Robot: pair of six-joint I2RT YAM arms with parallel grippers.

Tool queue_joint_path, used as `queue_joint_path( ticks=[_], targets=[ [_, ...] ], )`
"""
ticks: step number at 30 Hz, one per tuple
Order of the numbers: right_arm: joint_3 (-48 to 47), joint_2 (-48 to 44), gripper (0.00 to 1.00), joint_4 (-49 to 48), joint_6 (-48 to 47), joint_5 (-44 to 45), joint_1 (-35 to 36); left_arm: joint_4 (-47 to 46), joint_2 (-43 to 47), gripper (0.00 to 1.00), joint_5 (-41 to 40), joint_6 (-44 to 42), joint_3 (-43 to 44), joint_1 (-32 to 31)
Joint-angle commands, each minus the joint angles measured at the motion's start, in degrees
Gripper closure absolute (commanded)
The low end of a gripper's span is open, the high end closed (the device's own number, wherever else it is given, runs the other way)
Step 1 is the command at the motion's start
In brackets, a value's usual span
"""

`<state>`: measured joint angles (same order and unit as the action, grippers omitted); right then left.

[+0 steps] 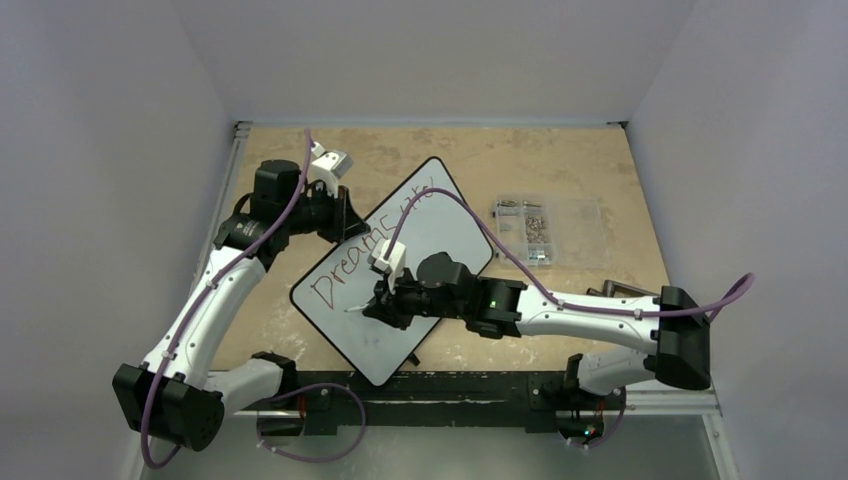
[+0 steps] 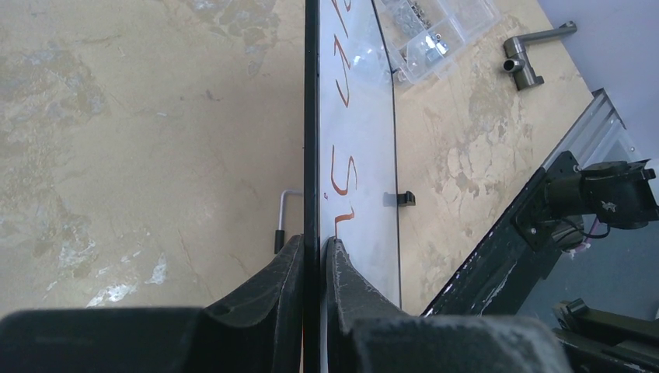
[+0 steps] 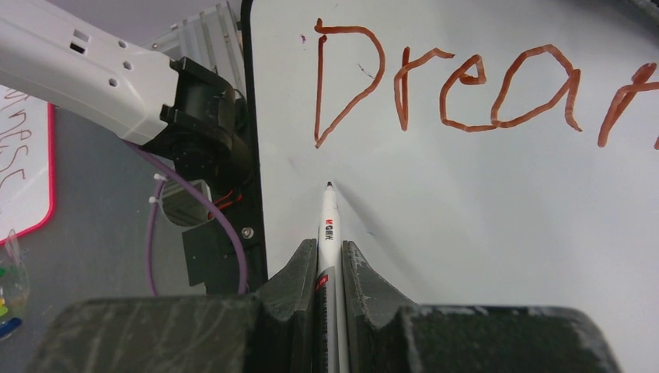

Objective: Write a sentence on the whiteboard

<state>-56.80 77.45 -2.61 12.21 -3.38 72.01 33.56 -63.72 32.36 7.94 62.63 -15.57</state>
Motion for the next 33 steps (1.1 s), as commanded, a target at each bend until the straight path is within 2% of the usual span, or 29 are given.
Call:
queue_joint_path(
  ticks=[1,33],
  targets=[
    [-2.36,-0.15,1.0,-2.66,-0.94,2.75,0.32,-5.0,1.76,1.0,-1.75,-0.91,0.3,-0.07],
    [0.9,0.95,1.0,-1.28,1.48,6.52,0.33,-5.08,2.38,1.0,-1.66,-0.74,0.08,-0.07]
  ],
)
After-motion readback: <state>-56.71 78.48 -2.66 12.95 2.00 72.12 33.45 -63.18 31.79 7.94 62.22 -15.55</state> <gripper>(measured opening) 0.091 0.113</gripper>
